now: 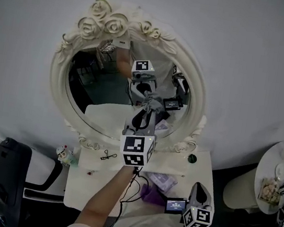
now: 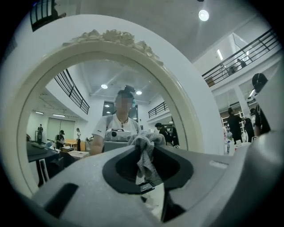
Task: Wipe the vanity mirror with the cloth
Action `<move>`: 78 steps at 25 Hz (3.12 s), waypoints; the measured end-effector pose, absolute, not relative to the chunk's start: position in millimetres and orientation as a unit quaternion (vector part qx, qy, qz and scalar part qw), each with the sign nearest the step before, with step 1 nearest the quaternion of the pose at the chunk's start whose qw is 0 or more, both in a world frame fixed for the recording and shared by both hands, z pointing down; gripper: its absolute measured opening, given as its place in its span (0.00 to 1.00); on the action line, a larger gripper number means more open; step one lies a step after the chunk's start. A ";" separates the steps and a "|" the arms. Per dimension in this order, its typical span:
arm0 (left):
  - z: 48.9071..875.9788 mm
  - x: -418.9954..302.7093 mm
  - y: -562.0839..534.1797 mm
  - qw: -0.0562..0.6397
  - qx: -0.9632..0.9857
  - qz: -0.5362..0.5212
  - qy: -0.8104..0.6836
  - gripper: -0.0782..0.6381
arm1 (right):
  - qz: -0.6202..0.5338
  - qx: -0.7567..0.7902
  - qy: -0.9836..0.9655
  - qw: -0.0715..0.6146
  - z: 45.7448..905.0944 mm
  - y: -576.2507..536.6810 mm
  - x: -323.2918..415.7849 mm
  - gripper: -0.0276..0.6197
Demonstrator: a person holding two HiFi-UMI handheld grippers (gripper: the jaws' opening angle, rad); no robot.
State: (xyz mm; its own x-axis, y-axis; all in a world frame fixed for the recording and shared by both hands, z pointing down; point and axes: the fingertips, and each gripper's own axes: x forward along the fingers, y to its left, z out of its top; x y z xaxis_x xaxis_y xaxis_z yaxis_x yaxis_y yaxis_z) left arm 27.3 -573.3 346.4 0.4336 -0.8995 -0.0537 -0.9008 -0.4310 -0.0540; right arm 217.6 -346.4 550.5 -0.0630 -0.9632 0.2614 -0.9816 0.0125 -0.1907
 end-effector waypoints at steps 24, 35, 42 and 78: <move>376.3 -196.8 -548.8 -0.001 -0.720 0.042 0.693 0.22 | 0.121 0.595 -0.790 0.083 535.3 -372.5 129.4 0.05; 399.0 0.7 -555.1 -0.015 -0.829 0.021 0.558 0.22 | 0.138 0.620 -0.769 0.070 543.3 -358.3 156.8 0.05; 421.4 96.1 -555.2 -0.015 -0.857 0.004 0.515 0.22 | 0.148 0.669 -0.727 0.050 543.3 -347.7 200.0 0.05; 447.3 -91.0 -569.3 0.024 -0.777 -0.018 0.628 0.22 | 0.157 0.612 -0.770 0.089 566.8 -378.3 155.2 0.05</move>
